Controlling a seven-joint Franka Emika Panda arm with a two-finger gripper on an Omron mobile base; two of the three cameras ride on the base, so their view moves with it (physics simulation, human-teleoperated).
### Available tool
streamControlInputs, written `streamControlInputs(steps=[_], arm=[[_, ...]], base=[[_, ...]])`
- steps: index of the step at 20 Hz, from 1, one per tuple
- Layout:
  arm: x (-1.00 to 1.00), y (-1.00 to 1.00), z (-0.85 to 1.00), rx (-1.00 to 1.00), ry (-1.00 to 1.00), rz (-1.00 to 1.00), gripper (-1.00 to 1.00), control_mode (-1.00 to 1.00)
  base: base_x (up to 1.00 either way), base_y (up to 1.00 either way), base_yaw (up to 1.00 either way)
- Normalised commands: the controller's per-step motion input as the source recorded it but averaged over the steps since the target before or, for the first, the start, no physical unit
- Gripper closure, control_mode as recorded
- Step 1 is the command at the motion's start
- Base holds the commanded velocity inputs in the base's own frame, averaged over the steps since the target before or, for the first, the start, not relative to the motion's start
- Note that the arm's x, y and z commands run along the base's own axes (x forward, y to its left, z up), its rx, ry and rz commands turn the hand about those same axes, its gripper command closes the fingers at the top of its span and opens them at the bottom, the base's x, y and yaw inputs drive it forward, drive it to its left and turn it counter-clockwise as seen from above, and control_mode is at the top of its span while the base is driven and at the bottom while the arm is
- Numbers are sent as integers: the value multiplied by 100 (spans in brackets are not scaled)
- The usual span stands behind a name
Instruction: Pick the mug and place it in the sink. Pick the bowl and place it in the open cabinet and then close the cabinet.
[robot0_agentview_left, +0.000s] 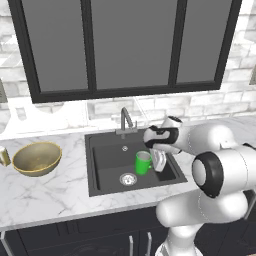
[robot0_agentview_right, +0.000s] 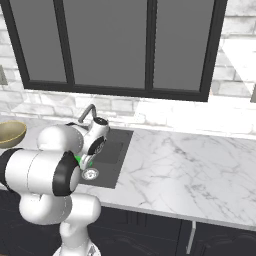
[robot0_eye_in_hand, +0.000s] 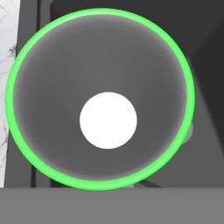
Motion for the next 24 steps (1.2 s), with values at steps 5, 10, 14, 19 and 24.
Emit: streamControlInputs(steps=[5,10,14,19,24], arm=[[0,7,-23,1,-1,0,100,-100],[0,21,-18,0,-3,0,100,-100],[9,18,-2,0,0,0,100,-100],[14,16,-2,0,0,0,100,-100],[16,14,-19,0,0,0,100,-100]], base=[[0,0,0],[0,0,0],[0,0,0],[0,0,0],[0,0,0]])
